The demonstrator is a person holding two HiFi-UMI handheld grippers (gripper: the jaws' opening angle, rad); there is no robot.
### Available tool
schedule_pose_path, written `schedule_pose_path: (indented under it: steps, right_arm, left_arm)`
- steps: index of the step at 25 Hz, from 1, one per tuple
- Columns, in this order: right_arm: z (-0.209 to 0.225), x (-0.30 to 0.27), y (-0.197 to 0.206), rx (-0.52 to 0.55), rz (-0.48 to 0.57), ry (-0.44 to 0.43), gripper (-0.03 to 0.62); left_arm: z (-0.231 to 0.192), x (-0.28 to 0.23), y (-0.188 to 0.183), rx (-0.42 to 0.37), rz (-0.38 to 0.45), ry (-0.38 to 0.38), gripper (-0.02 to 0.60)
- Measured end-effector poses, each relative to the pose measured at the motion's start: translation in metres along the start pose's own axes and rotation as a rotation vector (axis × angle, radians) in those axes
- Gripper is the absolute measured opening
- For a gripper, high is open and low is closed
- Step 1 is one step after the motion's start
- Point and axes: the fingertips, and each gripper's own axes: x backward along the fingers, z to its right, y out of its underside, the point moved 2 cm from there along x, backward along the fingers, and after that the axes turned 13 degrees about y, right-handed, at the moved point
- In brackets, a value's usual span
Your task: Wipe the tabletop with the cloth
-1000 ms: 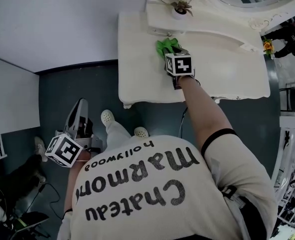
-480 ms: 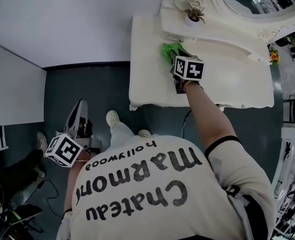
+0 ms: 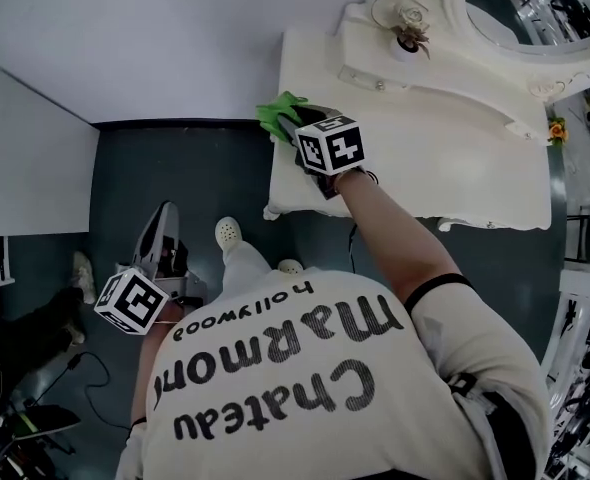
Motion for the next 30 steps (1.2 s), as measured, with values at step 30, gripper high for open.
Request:
schedule_pose_path:
  steps: [30]
  right_arm:
    - [-0.01, -0.016, 0.029, 0.159, -0.053, 0.019, 0.126]
  left_arm:
    - [0.029, -0.001, 0.012, -0.016, 0.032, -0.009, 0.008]
